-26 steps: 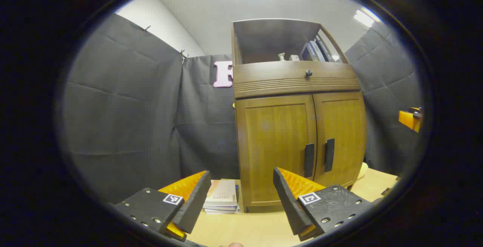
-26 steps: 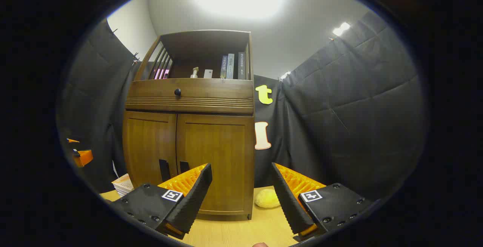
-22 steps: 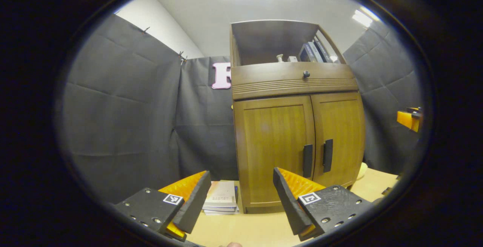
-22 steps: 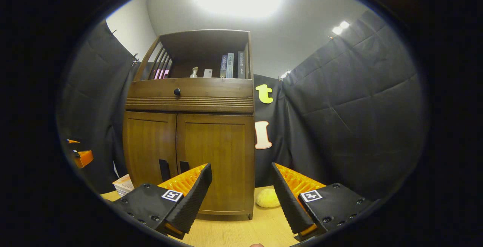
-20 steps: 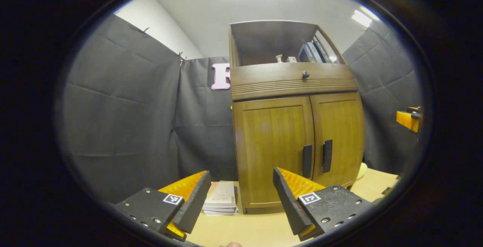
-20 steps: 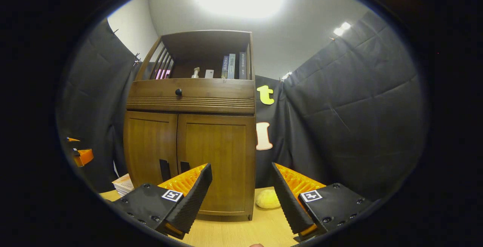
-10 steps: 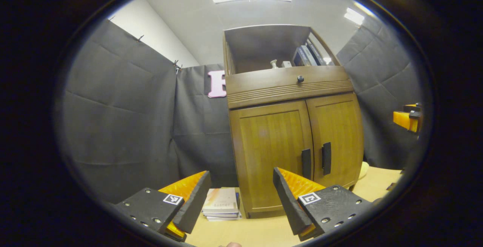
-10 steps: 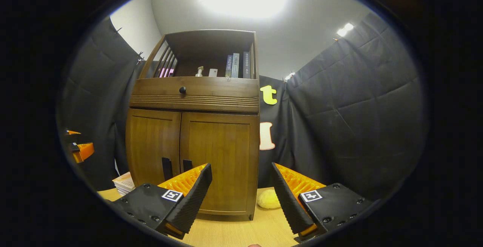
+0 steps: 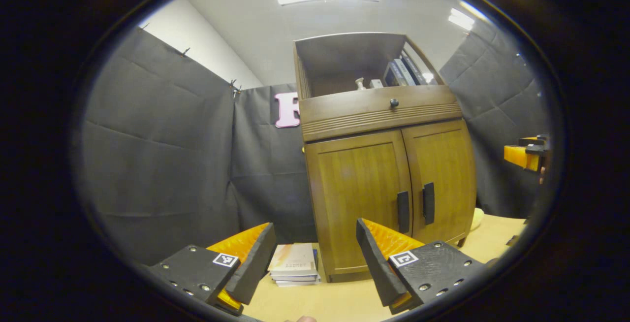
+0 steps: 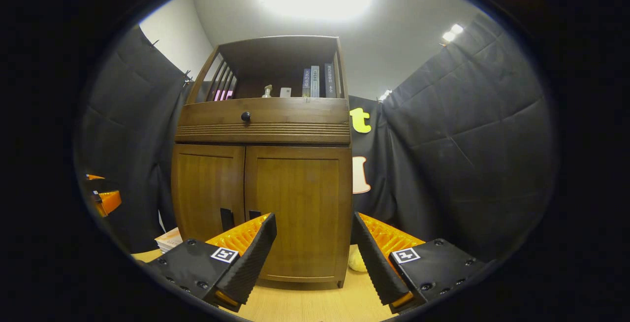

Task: Open the right door of the double-door shoe cabinet with the right hand, and open the left door with the left hand.

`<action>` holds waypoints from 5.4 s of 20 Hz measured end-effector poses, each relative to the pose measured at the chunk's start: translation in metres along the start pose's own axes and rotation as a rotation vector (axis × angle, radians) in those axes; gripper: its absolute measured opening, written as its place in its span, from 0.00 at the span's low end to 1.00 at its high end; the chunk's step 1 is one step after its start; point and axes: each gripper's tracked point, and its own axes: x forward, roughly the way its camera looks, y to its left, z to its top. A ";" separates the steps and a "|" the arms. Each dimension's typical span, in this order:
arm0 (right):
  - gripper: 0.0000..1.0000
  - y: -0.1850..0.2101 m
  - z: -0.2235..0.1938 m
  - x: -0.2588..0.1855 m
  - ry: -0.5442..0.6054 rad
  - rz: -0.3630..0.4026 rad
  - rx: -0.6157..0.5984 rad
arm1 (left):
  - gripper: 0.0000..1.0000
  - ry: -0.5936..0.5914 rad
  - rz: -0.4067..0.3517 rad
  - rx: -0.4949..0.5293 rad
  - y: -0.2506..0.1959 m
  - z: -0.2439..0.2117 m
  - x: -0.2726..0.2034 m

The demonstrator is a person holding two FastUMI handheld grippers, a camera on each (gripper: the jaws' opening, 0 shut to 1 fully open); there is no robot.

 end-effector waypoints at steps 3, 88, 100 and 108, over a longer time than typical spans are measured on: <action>0.98 0.014 -0.002 0.016 0.001 0.033 0.016 | 0.94 -0.003 0.019 0.002 -0.001 0.005 -0.007; 0.12 0.005 -0.124 0.022 0.304 0.220 0.075 | 0.94 -0.062 -0.157 -0.033 -0.179 0.024 0.119; 0.07 -0.057 -0.122 0.003 0.311 0.132 0.067 | 0.94 -0.063 -0.232 -0.037 -0.179 0.025 0.124; 0.10 -0.117 -0.131 -0.005 0.333 0.004 0.048 | 0.94 -0.059 -0.274 -0.040 -0.182 0.025 0.122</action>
